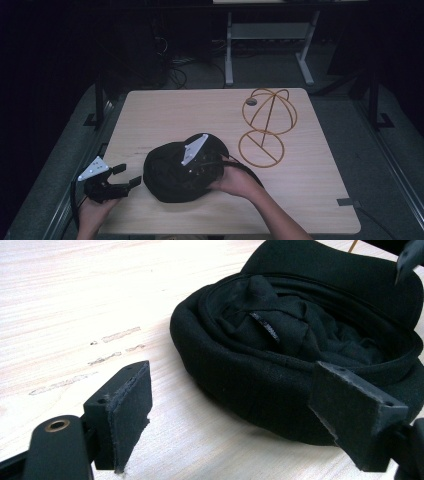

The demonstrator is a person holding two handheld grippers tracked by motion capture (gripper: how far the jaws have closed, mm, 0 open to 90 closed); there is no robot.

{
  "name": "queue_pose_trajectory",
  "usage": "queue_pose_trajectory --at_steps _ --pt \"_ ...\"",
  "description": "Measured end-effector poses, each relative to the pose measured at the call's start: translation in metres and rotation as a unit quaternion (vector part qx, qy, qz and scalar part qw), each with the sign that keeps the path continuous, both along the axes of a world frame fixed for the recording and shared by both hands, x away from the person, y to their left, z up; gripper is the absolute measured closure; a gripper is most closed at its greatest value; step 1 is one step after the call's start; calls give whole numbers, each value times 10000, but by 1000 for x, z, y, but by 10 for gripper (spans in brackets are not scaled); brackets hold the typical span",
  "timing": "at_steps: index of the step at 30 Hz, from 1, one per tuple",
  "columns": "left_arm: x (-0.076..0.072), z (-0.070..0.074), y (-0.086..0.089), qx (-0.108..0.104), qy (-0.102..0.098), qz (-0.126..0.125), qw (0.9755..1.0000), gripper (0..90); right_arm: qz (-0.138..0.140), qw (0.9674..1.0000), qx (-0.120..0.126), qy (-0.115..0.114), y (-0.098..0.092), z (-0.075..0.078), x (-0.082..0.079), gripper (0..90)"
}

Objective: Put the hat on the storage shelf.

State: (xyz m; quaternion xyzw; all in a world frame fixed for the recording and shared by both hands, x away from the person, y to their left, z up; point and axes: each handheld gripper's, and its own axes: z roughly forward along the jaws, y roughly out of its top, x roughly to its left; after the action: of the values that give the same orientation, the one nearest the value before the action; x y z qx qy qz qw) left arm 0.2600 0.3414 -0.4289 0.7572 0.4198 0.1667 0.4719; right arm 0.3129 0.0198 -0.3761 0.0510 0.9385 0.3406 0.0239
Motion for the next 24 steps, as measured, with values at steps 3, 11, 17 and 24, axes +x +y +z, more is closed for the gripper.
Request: queue_pose_trajectory --at_steps 3,11,17,24 --pt "0 0 0 -28 -12 13 10000 169 159 9998 -81 47 14 -4 -2 399" --pt "0 0 0 -53 -15 15 10000 169 444 9983 -335 143 43 -16 -6 497" --pt "1 0 0 -54 -4 4 10000 169 513 9968 -593 145 54 -26 -7 566" --pt "1 0 -1 -1 -6 -52 10000 169 551 9934 -1001 96 67 -40 -10 725"
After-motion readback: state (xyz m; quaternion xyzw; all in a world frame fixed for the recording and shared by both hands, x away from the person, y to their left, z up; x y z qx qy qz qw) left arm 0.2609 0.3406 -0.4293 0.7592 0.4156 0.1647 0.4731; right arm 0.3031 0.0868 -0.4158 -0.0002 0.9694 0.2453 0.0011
